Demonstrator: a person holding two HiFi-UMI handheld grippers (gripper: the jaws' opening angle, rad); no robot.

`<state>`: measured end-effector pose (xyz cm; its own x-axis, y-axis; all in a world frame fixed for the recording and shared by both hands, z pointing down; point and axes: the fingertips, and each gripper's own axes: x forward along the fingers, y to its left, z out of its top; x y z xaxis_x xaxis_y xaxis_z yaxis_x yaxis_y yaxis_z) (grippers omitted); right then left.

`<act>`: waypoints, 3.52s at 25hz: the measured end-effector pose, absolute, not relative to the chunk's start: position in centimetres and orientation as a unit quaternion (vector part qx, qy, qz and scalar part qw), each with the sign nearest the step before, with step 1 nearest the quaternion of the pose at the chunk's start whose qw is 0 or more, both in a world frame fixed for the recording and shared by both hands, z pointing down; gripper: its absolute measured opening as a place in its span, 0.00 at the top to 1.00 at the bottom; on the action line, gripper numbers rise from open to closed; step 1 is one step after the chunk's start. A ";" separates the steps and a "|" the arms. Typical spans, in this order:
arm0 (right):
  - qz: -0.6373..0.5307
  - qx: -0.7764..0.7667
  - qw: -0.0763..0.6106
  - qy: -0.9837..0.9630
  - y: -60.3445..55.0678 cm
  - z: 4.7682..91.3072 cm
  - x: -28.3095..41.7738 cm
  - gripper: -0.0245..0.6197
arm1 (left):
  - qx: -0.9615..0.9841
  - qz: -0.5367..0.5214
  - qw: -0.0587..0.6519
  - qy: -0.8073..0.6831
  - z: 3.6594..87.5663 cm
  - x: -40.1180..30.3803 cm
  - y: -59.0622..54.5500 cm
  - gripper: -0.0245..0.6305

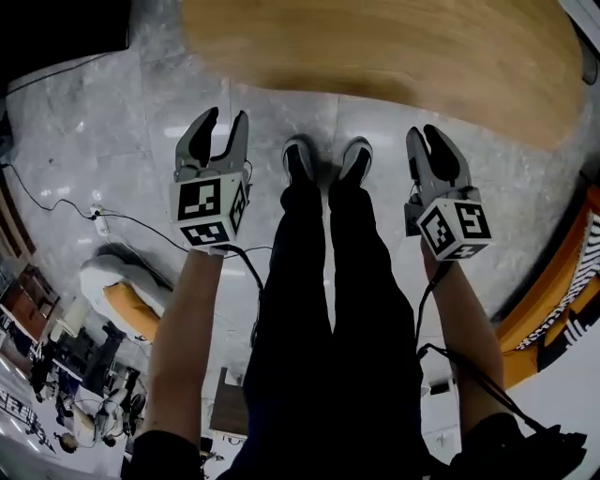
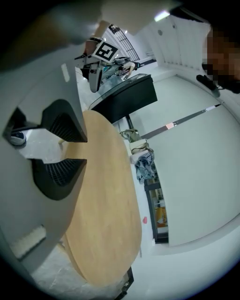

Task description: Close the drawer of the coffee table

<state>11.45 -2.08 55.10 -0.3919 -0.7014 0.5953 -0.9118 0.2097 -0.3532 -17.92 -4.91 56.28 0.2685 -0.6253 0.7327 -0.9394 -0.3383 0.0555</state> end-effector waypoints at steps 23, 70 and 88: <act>0.147 0.559 0.025 -0.816 -8.8 15.9 11.1 0.85 | 0.808 0.086 0.087 -0.577 12.8 -14.1 -8.3 0.71; -0.091 0.548 -0.054 -0.830 -5.9 -10.0 8.2 0.96 | 0.872 -0.068 -0.057 -0.482 -10.7 -7.2 -7.4 0.96; -0.087 0.552 -0.049 -0.828 -6.5 -9.4 6.8 0.96 | 0.872 -0.062 -0.048 -0.483 -9.7 -8.9 -8.5 0.96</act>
<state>6.82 -6.51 -9.37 -0.3852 -0.9054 -0.1784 -0.9227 0.3748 0.0901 -8.91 -8.50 -9.71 0.5251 -0.8368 -0.1551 -0.8488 -0.5282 -0.0240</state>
